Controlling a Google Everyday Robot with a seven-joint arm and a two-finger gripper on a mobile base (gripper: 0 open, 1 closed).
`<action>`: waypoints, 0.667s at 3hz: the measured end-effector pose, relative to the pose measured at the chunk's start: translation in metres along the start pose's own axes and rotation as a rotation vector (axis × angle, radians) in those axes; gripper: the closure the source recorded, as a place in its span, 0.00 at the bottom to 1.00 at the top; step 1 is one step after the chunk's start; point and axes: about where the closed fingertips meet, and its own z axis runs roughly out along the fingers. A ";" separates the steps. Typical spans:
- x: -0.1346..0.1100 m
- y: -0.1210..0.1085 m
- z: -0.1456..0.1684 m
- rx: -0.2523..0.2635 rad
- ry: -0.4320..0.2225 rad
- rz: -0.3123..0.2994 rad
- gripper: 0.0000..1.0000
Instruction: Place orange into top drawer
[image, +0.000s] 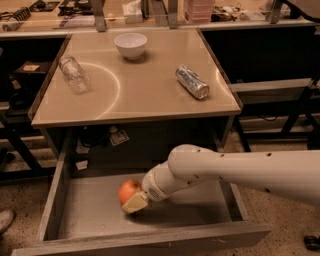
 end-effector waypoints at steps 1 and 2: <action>0.000 0.000 0.000 0.000 0.000 0.000 0.81; 0.000 0.000 0.000 0.000 0.000 0.000 0.58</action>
Offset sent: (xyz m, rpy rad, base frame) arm 0.0000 0.0000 0.0000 0.0000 0.0000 0.0000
